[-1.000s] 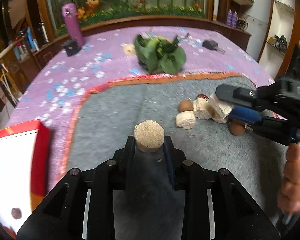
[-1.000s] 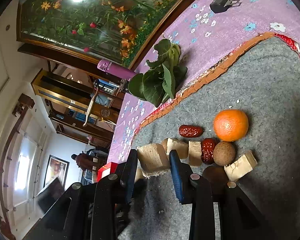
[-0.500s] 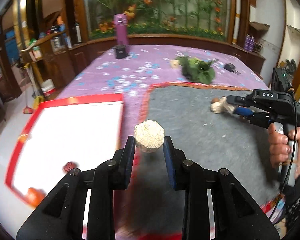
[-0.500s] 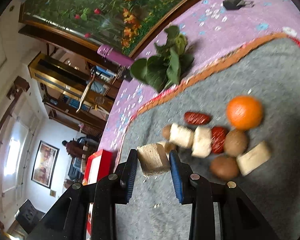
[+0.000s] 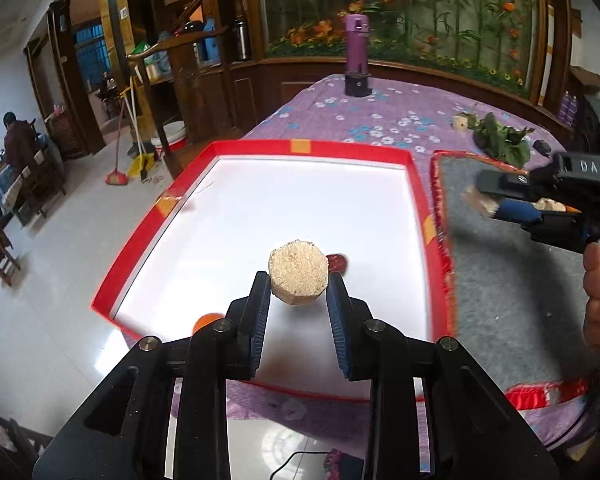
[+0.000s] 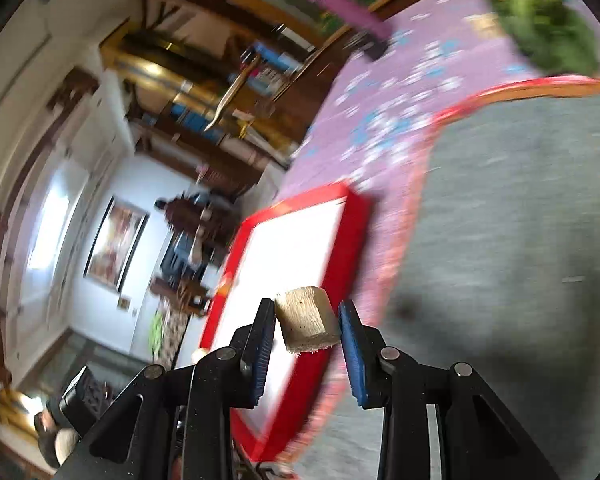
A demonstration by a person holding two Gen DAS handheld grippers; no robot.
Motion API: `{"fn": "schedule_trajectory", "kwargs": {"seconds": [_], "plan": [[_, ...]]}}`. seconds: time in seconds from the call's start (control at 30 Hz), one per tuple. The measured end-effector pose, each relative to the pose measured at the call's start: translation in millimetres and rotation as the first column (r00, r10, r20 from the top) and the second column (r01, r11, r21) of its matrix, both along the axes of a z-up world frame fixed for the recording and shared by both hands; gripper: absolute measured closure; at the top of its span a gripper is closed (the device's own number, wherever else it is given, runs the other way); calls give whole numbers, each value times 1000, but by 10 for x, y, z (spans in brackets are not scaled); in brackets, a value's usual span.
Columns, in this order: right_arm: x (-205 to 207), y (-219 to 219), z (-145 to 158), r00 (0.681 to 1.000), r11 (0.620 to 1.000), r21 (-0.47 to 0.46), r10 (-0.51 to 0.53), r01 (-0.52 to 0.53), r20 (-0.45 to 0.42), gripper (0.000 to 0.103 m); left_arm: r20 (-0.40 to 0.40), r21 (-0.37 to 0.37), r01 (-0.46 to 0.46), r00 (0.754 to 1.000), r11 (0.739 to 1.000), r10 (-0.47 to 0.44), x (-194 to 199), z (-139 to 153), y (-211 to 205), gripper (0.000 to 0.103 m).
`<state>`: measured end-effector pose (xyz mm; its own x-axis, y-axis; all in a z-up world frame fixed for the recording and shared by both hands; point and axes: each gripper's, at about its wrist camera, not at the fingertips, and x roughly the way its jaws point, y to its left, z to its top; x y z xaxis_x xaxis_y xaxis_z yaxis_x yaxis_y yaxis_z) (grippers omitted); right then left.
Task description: Organize fruits
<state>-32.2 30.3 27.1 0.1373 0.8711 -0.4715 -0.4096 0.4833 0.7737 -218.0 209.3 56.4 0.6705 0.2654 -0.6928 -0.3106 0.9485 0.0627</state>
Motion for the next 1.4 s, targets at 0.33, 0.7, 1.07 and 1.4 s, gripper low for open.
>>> {"fn": "schedule_trajectory", "kwargs": {"seconds": [0.33,0.7,1.07,1.4], "plan": [[-86,884,-157,995,985,-140,99,-99,-10,71,-62,-30,-5,998,1000,3,-2,-209,133,75],[37,689,18,996,984,-178,23,-7,90,61,-28,-21,-23,999,1000,22,-64,-120,224,72],[294,-603,23,972,967,-108,-225,231,65,61,62,-2,95,994,996,-94,-44,92,-191,55],[238,-2365,-32,850,849,-53,-527,526,2,61,-8,-45,358,934,933,-358,235,58,-1158,55]]}}
